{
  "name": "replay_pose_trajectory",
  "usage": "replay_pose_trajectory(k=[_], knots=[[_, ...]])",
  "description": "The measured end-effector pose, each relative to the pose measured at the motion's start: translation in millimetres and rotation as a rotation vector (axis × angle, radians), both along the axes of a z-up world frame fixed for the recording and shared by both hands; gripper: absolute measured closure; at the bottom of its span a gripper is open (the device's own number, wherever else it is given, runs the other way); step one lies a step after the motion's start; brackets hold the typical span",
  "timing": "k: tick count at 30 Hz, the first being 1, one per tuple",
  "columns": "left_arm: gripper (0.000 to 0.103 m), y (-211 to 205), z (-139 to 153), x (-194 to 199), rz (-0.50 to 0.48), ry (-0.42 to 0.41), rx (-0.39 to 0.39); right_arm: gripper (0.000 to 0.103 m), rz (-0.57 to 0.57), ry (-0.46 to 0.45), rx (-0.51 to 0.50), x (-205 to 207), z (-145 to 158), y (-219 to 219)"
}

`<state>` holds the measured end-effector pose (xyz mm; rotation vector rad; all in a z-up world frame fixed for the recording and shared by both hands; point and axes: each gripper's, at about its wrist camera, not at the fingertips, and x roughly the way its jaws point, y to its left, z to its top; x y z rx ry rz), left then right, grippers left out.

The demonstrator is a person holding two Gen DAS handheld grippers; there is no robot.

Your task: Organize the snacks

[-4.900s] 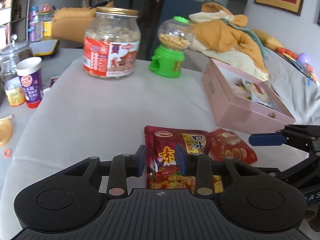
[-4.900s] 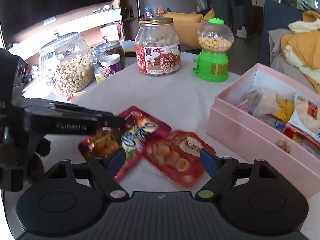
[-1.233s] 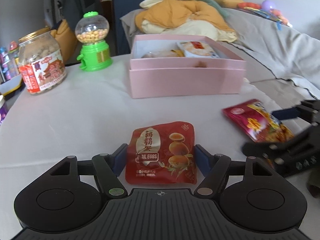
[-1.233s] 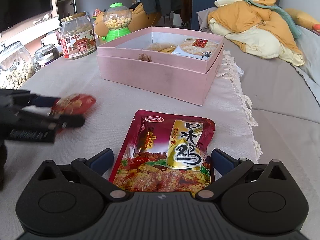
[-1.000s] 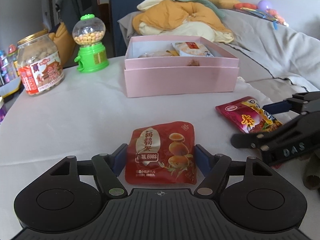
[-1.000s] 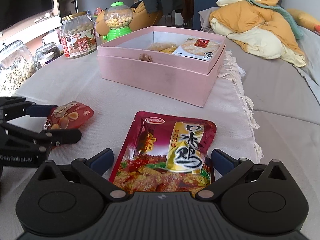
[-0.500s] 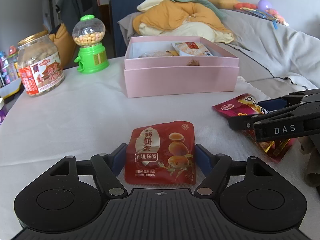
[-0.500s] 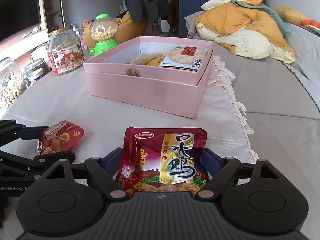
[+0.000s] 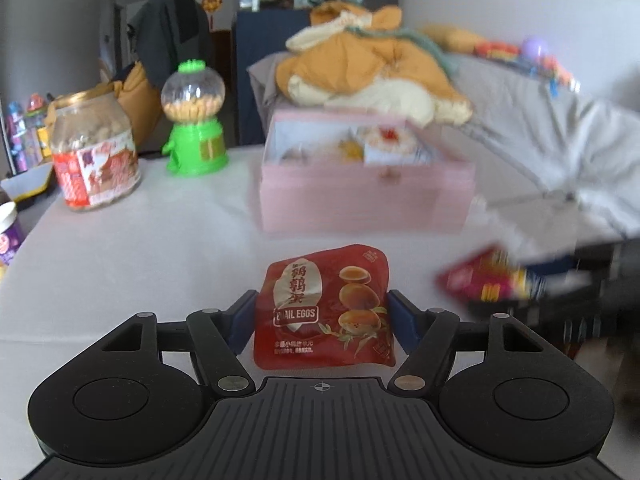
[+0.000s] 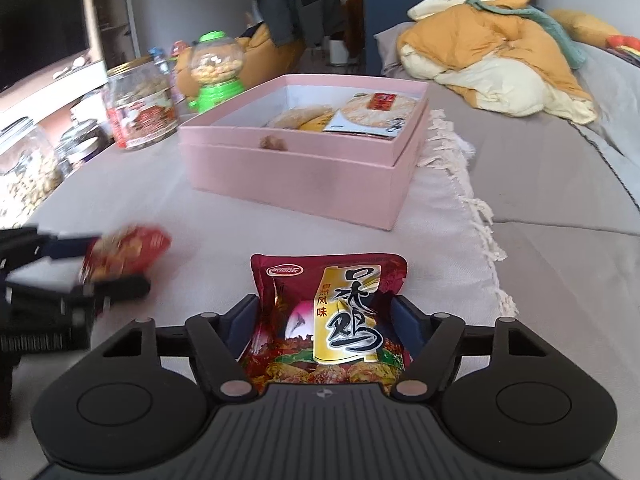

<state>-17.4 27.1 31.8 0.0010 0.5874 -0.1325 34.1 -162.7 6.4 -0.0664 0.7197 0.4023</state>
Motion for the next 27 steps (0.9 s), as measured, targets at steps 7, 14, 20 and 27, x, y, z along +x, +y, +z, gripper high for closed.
replay_pose_trajectory(k=[7,14,20,27], knots=[[0.028,-4.8,56.6,14.4,-0.007,-0.184,-0.075,0.035,0.021,-0.04,0.065,-11.7,34.5,-15.5],[0.027,-15.4,107.6,76.6,-0.05,-0.277,-0.003,0.035,-0.008,-0.197,0.135,36.7,126.3,-19.4],[0.027,-7.6,60.1,192.6,-0.099,0.085,-0.148,0.018,-0.032,-0.137,0.248,135.8,171.0,3.3],[0.027,9.8,47.7,186.8,-0.033,0.111,-0.186,0.018,-0.075,-0.063,0.182,164.9,147.7,10.4]])
